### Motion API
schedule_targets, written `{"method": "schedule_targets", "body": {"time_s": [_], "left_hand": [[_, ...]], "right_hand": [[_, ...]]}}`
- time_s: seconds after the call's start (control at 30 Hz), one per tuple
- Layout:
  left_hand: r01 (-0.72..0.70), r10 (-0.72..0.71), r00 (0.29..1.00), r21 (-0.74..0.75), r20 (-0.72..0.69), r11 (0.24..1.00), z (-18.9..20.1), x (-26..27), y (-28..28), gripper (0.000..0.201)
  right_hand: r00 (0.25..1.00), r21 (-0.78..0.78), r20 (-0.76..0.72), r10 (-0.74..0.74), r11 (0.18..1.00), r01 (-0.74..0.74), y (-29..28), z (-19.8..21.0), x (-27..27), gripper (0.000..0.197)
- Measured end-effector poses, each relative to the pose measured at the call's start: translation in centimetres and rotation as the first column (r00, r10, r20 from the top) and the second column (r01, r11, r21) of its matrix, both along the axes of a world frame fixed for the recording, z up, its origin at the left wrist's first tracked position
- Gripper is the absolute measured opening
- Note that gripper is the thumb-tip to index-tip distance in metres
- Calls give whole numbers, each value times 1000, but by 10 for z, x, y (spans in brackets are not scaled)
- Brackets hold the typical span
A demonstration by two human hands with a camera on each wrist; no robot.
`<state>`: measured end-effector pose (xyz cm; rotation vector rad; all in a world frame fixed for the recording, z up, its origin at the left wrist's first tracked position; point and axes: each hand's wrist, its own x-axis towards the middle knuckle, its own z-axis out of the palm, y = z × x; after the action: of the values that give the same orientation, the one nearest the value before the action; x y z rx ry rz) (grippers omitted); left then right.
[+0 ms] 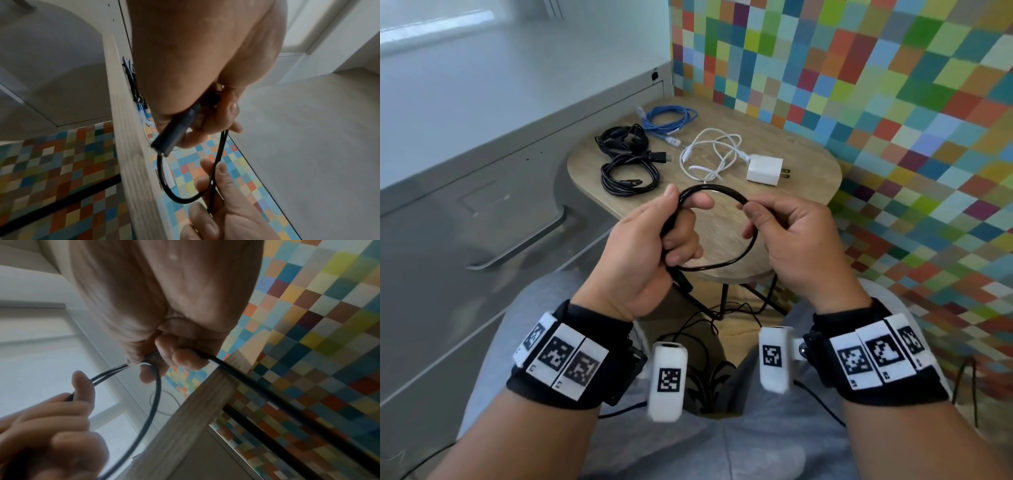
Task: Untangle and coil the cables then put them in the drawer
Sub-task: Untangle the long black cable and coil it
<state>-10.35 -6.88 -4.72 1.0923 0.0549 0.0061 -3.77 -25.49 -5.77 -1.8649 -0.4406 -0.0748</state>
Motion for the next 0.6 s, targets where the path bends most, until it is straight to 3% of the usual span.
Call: {"method": "schedule_targets", "body": {"time_s": [0.17, 0.3, 0.47, 0.6], "left_hand": [[5, -23, 992, -140, -123, 990, 0, 2, 3, 45], [-7, -29, 990, -257, -137, 966, 1, 5, 14, 40], [-34, 73, 995, -453, 68, 891, 10, 3, 58, 35], [104, 107, 960, -685, 259, 721, 19, -6, 97, 32]], "right_hand": [[994, -55, -108, 30, 998, -36, 3, -5, 0, 20], [991, -54, -127, 39, 997, -46, -2, -4, 2, 18], [987, 29, -162, 10, 1000, -6, -14, -1, 7, 12], [995, 5, -104, 3, 1000, -2, -22, 2, 9, 13]]}}
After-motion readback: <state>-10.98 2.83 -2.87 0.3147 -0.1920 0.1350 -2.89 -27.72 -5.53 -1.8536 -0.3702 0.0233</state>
